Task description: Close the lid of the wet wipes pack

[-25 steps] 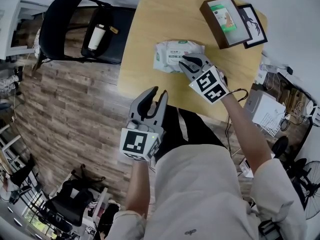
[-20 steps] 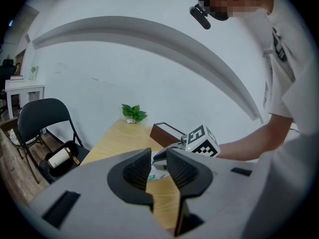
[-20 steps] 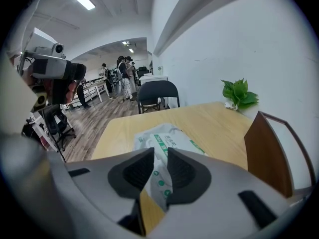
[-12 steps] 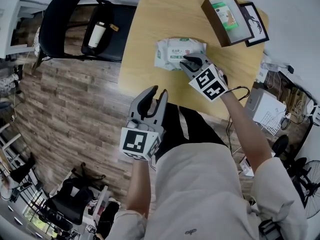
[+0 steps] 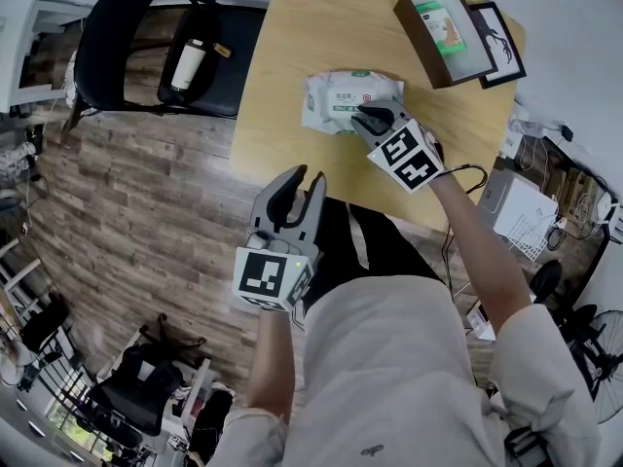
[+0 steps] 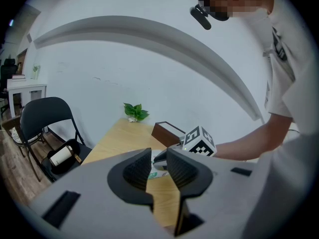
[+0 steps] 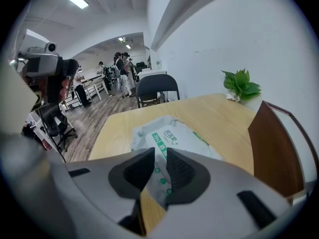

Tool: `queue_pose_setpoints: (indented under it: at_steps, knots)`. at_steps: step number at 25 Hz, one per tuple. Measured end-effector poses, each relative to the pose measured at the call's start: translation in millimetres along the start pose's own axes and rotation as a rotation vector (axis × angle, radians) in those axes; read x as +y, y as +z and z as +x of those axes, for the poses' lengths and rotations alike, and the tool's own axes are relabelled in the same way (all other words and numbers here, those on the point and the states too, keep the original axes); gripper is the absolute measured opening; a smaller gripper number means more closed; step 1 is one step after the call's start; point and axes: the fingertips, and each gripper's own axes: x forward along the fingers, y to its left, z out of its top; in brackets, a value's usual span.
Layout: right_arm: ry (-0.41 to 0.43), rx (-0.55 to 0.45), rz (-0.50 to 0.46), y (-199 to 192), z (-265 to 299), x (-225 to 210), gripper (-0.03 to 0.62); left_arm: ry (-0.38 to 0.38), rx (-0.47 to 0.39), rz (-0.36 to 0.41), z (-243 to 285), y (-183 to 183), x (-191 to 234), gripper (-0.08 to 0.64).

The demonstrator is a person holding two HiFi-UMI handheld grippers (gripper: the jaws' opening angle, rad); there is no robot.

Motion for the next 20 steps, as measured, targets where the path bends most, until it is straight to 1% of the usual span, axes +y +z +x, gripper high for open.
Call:
queue_pose_setpoints:
  at_steps: [7,12,16,20]
  knots:
    - [-0.039,0.041,-0.065,-1.1,1.0,0.3,0.072,0.0,0.001,-0.001,1.3,1.9,-0.6,0.089]
    - [-0.087,0.084,-0.106,-1.6,3.0,0.0,0.072,0.001,0.001,-0.001,3.9,3.3,0.4,0.089]
    - [-0.115,0.111,-0.119,-1.8,4.1,-0.5,0.074,-0.002,0.001,0.0,5.7,4.1,-0.5,0.089]
    - [-0.126,0.13,-0.123,-2.4,6.0,-0.8,0.074,-0.002,0.002,0.0,7.0,4.0,-0.8,0.089]
